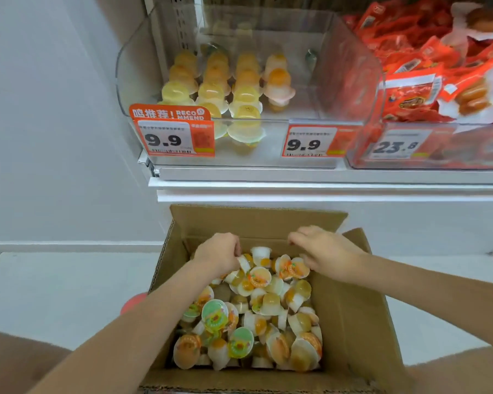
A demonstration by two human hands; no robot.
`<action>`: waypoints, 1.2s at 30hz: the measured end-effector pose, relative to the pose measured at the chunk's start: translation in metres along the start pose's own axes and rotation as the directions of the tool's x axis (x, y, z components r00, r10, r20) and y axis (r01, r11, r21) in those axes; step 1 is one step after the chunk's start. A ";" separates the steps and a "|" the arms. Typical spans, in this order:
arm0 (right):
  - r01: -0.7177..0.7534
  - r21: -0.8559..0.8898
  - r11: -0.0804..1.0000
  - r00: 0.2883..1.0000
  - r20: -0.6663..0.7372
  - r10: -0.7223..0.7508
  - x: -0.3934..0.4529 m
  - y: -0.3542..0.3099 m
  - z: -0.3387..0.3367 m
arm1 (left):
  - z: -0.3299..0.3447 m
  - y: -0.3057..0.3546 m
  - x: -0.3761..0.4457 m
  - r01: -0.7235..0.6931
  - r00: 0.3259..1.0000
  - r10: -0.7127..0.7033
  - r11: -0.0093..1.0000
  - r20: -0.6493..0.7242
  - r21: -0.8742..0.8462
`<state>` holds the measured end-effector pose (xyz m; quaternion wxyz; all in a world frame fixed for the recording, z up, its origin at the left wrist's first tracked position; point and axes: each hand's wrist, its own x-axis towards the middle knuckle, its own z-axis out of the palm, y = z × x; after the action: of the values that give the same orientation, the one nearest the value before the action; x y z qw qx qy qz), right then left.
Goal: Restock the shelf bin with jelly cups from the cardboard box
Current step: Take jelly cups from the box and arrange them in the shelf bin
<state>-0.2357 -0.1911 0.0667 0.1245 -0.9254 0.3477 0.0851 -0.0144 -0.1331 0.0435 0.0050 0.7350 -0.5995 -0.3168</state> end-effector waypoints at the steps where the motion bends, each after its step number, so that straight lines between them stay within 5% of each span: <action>1: -0.061 0.001 0.998 0.994 0.088 0.061 0.004 0.004 0.019 | 0.015 -0.007 0.008 0.010 1.000 -0.011 0.999 0.009 0.049; 7: -0.417 -0.127 0.900 0.866 0.244 0.436 0.032 0.026 0.105 | 0.088 -0.030 0.041 0.002 1.000 0.001 0.968 -0.011 0.250; 11: -0.368 -0.248 0.896 0.881 0.214 0.422 0.042 0.038 0.141 | 0.114 -0.019 0.062 -0.316 0.941 0.328 0.771 0.080 0.553; 16: -0.389 -0.260 0.884 0.910 0.041 0.413 0.053 0.041 0.174 | 0.139 -0.004 0.078 -0.262 0.955 0.297 0.829 0.008 0.495; 24: -0.487 0.077 0.870 0.872 -0.007 0.489 0.046 0.038 0.182 | 0.163 0.008 0.077 -0.241 0.966 0.254 0.821 0.046 0.517; 30: -0.484 0.489 0.726 0.840 0.026 0.542 0.023 0.029 0.152 | 0.150 0.010 0.068 -0.208 0.978 0.161 0.782 0.131 0.588; 33: -0.450 0.551 0.702 0.851 0.026 0.525 0.010 0.028 0.128 | 0.128 0.008 0.050 -0.085 0.996 0.089 0.907 0.010 0.413; 36: -0.403 0.518 0.755 0.887 0.018 0.461 0.004 0.022 0.089 | 0.092 0.012 0.036 0.025 0.978 -0.056 0.988 -0.201 -0.153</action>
<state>-0.2537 -0.1841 -0.0236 0.3209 -0.7570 0.5682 -0.0345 -0.0653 -0.1344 -0.0418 0.1152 0.7733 -0.5551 -0.2838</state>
